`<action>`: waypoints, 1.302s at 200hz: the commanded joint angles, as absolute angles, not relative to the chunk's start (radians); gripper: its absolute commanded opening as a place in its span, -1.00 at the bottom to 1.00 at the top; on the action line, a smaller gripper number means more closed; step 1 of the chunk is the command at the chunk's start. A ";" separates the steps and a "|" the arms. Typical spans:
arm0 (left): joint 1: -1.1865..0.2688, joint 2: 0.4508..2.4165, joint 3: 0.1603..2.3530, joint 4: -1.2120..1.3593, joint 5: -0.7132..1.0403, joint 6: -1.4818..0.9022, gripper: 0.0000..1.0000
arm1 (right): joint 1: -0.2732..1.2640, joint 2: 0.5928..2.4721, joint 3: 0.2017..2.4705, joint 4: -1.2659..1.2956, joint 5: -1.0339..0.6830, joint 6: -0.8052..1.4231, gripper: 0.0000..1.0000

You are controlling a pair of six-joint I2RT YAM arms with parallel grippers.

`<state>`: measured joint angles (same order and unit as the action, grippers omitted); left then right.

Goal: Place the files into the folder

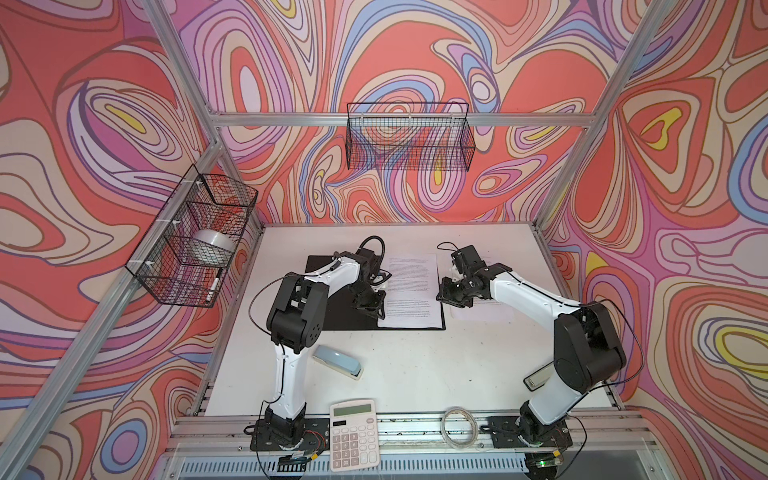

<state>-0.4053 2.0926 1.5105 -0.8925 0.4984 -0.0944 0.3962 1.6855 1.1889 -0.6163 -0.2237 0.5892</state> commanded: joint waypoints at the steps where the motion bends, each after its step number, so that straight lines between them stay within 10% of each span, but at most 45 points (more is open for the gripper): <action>1: -0.409 2.113 1.543 -0.932 0.516 -0.110 -0.61 | 0.403 1.676 1.180 -0.604 -0.206 0.592 -0.40; 66: -0.410 2.120 1.558 -0.952 0.531 -0.117 -0.62 | 0.403 1.678 1.178 -0.601 -0.208 0.593 -0.38; 189: -0.411 1.972 1.642 -1.114 0.436 -0.023 0.39 | 0.405 1.597 1.156 -0.740 0.120 0.544 -0.09; 260: -0.394 1.894 1.855 -1.155 0.430 0.011 0.41 | 0.466 1.678 1.152 -0.728 0.211 0.478 -0.10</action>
<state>-0.4049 1.9308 1.8038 -1.1034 0.4431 -0.0105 0.4347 1.6321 1.1316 -0.7189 0.1471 0.5159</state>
